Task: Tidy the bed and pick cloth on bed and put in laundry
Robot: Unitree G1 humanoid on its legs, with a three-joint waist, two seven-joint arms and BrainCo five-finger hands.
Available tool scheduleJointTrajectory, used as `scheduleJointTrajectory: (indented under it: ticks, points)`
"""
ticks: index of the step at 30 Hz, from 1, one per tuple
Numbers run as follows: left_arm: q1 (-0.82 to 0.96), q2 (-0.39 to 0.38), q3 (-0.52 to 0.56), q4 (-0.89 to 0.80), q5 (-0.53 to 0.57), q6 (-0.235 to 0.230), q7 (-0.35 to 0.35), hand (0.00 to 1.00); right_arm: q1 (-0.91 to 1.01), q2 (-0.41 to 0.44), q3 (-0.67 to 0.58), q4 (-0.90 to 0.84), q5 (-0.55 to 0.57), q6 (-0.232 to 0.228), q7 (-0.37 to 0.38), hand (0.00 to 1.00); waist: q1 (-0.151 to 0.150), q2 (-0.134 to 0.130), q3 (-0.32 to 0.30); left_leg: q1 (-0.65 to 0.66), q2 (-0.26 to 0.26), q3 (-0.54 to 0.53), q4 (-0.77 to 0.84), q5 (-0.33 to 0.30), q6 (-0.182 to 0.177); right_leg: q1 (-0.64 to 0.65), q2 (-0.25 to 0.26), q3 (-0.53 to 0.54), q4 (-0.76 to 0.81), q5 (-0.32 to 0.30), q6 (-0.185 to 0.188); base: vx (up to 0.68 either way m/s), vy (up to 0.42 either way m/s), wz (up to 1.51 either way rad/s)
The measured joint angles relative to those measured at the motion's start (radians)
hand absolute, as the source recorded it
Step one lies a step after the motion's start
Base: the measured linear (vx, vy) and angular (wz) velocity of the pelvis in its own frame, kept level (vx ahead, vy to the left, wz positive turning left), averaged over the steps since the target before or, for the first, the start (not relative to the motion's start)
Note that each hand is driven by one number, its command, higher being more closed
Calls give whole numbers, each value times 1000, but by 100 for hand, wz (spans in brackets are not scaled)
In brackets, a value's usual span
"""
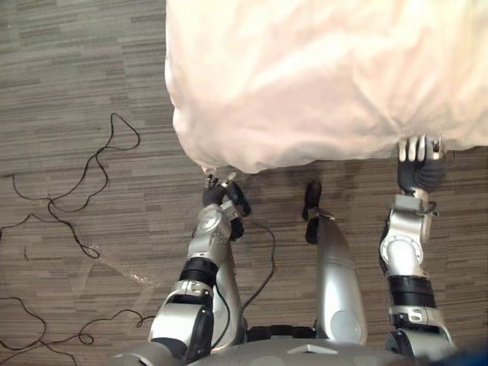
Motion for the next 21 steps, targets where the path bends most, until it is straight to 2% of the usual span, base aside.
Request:
scheduleJointTrajectory:
  ticks: [6,10,11,12,13,15,16,19,21]
  points:
    - [37,51,32,30,20,0,-106,0,44,-24,-67,137,41,35,103,100,0,-13,-4,103,10,10,23,-37,-2,106,10,14,-3,-12,5,15,13,-7]
    - [110,57,35,50,89,6,-174,0,97,-22,-72,186,-5,67,124,100,-1,-43,-24,197,11,32,7,-53,-15,194,13,19,-41,-16,10,-1,13,-14]
    - [135,57,26,57,116,9,-193,0,123,-18,-75,212,-43,80,124,100,3,-61,-37,231,9,44,-9,-54,-15,223,13,23,-57,-16,10,30,14,-9]
    - [148,58,23,62,129,9,-197,0,137,-12,-79,222,-64,88,124,0,4,-71,-45,251,6,52,-20,-53,-15,239,13,26,-67,-15,10,41,4,-11]
    - [170,52,20,89,147,10,-209,0,167,6,-97,245,-110,99,123,0,5,-86,-68,288,-2,57,-44,-51,-19,275,13,28,-92,-12,14,96,-1,-7]
    - [213,41,11,116,160,12,-212,0,230,36,-113,280,-193,102,112,0,5,-99,-125,339,-8,70,-78,-50,-27,332,13,26,-145,-3,19,142,11,-7]
    - [241,39,-5,133,168,13,-214,0,271,54,-118,311,-291,105,89,0,6,-103,-162,380,-16,80,-109,-48,-34,376,13,26,-181,6,19,175,19,-4]
    - [306,20,-21,167,176,11,-217,0,362,97,-119,418,-547,102,25,0,7,-99,-254,465,-47,93,-186,-32,-57,471,7,14,-266,18,25,194,20,3]
    - [329,10,-23,188,172,6,-229,0,385,109,-94,492,-670,98,-8,0,7,-91,-285,519,-67,103,-232,-18,-57,518,0,14,-303,29,37,179,15,-1]
